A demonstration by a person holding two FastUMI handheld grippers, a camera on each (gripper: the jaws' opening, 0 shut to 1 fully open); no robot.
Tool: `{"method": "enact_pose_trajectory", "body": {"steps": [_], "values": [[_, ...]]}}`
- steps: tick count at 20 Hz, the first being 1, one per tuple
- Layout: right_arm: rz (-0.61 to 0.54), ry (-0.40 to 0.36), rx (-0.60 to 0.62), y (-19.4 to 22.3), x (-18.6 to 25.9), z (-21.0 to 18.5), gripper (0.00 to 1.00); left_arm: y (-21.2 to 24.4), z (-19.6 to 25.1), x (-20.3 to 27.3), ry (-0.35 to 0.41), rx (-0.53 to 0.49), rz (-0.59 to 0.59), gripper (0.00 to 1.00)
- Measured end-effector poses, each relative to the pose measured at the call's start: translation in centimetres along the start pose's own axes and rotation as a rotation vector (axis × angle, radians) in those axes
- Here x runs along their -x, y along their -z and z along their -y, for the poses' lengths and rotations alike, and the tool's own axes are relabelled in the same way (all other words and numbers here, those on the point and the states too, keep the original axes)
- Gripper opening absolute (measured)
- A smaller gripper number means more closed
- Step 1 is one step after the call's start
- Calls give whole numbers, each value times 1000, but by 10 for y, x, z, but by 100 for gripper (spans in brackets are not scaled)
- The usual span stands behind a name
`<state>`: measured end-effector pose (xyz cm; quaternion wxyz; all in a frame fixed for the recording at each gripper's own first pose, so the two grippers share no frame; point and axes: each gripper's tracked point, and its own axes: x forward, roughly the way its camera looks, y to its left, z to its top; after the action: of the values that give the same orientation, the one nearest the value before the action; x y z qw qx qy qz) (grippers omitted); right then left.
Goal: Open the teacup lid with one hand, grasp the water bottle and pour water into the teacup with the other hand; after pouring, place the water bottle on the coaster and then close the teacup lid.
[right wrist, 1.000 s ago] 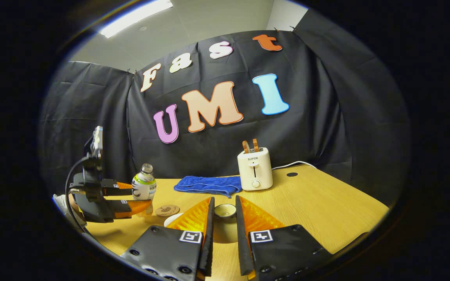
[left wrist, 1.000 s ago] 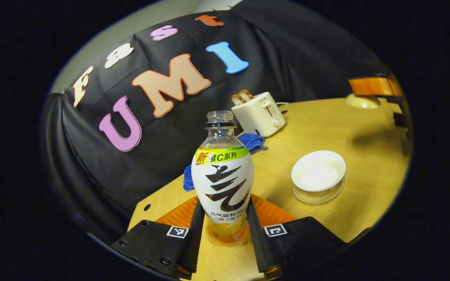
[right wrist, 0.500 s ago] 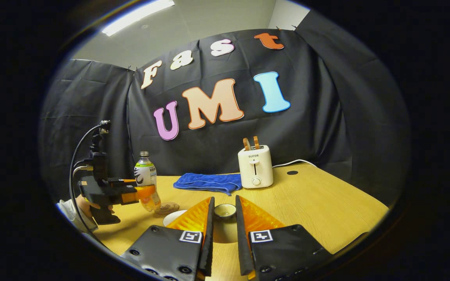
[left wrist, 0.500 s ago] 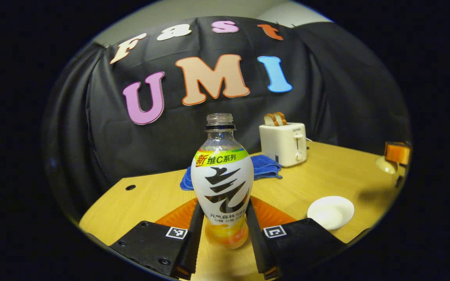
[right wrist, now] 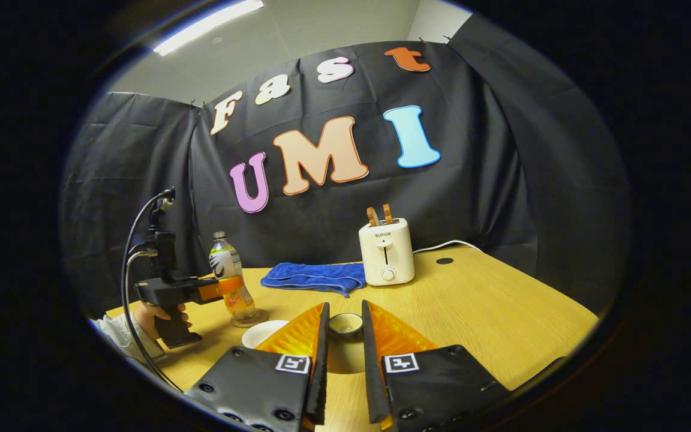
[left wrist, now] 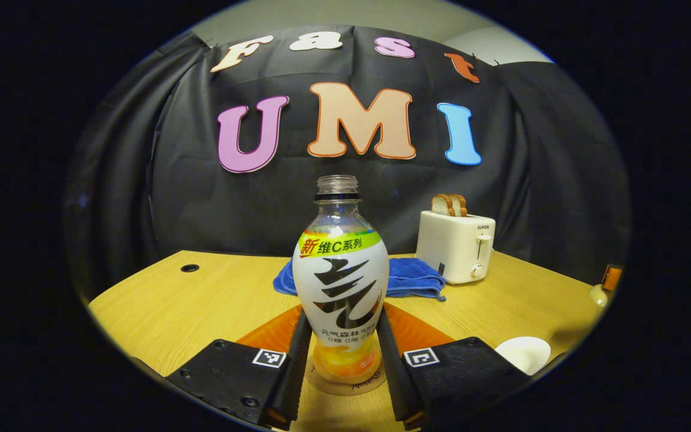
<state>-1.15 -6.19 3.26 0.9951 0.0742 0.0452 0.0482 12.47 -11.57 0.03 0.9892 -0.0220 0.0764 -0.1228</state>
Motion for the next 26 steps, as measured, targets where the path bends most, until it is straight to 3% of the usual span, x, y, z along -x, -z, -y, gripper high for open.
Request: {"method": "enact_pose_trajectory", "body": {"steps": [7, 10, 22, 24, 26], "values": [[-13, 3, -7, 5, -2, 2, 33, 4, 3, -3, 1, 7, -14, 60], [-14, -4, 0, 5, -3, -2, 30, 5, 3, 0, -1, -2, -20, 67], [-14, -25, 10, 7, -2, -14, 30, 16, 8, 7, 16, -34, -47, 74], [-9, -39, 1, 6, -2, -20, 28, 15, 3, 11, -2, -37, -40, 81], [1, -56, 1, 5, -2, -26, 33, 11, 2, 19, -12, -37, -21, 85]]}}
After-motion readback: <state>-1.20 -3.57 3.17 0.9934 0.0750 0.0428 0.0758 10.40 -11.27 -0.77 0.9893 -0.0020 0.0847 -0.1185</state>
